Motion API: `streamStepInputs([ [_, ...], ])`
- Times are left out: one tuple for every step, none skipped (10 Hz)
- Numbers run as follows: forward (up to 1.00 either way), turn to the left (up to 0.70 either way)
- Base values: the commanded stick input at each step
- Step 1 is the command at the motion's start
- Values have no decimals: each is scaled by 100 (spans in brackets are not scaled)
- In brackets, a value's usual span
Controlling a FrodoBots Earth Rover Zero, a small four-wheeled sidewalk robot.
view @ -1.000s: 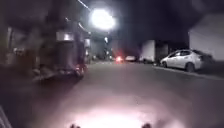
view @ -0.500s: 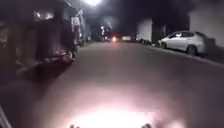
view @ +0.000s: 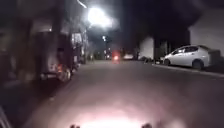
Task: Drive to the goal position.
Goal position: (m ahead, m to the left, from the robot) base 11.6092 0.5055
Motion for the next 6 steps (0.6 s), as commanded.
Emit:
streamStepInputs([
  [100, 0],
  [100, 0],
  [100, 0],
  [100, -8],
  [100, -27],
  [100, -24],
])
